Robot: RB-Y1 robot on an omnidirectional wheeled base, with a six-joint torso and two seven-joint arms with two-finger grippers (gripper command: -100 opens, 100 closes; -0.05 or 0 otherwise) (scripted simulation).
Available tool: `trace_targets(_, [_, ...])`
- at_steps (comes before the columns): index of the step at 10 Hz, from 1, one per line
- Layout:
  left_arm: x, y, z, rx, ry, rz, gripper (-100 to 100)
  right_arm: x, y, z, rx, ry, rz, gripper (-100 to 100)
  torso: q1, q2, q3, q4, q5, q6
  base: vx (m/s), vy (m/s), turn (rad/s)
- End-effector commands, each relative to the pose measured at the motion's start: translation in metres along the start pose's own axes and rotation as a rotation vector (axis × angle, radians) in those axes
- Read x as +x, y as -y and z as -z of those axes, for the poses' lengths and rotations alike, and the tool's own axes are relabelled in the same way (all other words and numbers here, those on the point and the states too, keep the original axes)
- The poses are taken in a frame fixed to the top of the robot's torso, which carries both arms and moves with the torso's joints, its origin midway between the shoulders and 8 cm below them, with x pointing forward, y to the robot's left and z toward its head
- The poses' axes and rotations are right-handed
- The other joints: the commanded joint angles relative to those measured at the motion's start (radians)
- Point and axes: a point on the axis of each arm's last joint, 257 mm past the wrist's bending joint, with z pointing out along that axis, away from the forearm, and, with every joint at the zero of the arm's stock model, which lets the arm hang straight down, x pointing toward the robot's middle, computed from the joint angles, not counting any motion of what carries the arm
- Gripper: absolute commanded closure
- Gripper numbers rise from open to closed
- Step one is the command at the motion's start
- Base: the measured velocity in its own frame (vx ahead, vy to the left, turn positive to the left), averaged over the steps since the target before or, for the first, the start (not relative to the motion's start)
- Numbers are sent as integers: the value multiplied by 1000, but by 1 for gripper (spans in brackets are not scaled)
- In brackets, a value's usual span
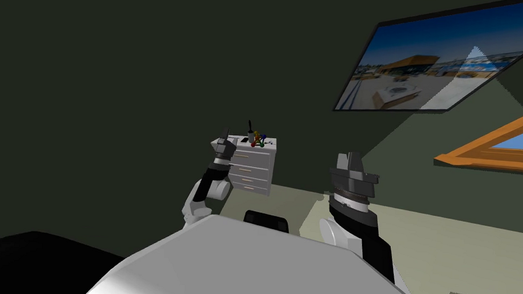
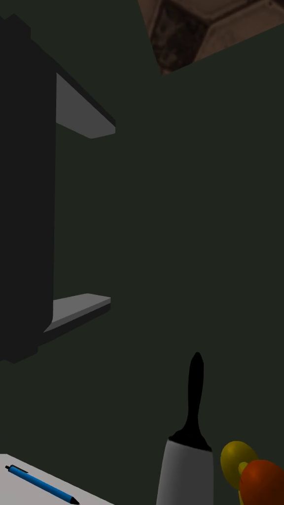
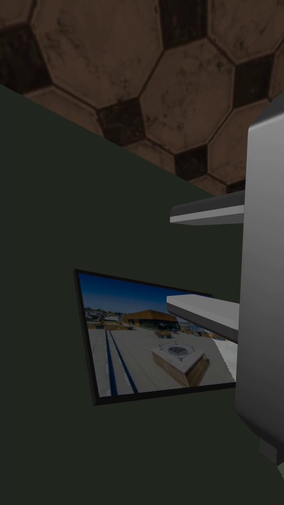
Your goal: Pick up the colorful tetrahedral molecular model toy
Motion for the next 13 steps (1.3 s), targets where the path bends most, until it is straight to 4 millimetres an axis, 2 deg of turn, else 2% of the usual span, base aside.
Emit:
trace_targets(1, [4,0,-9,-12,-10,12,-100,0,0,0,0,0,0,0,0,0,0,0,0,0,-22,-3,3])
trace_targets(3, [4,-9,-8,-46,-9,12,-100,0,0,0,0,0,0,0,0,0,0,0,0,0,-15,0,0])
trace_targets(4, [7,-7,-17,-49,-18,22,-100,0,0,0,0,0,0,0,0,0,0,0,0,0,-14,-1,0])
trace_targets(5, [6,-15,-17,-81,-16,21,-100,0,0,0,0,0,0,0,0,0,0,0,0,0,-14,-1,-4])
trace_targets(6, [10,-10,-27,-69,-25,30,-100,0,0,0,0,0,0,0,0,0,0,0,0,0,-14,0,-5])
trace_targets(8, [9,-22,-25,-118,-22,29,-100,0,0,0,0,0,0,0,0,0,0,0,0,0,-9,2,-3])
trace_targets(9, [12,-18,-35,-113,-30,37,-100,0,0,0,0,0,0,0,0,0,0,0,0,0,-7,4,-13])
trace_targets(11, [12,-29,-34,-157,-27,36,-100,0,0,0,0,0,0,0,0,-1,0,0,0,0,-3,2,-5])
trace_targets(12, [15,-23,-44,-150,-35,42,-100,0,0,0,0,0,0,0,0,-1,0,0,0,0,-4,3,-18])
trace_targets(13, [14,-30,-43,-178,-33,42,-100,0,0,0,0,0,0,0,0,-1,0,0,0,0,-3,5,-12])
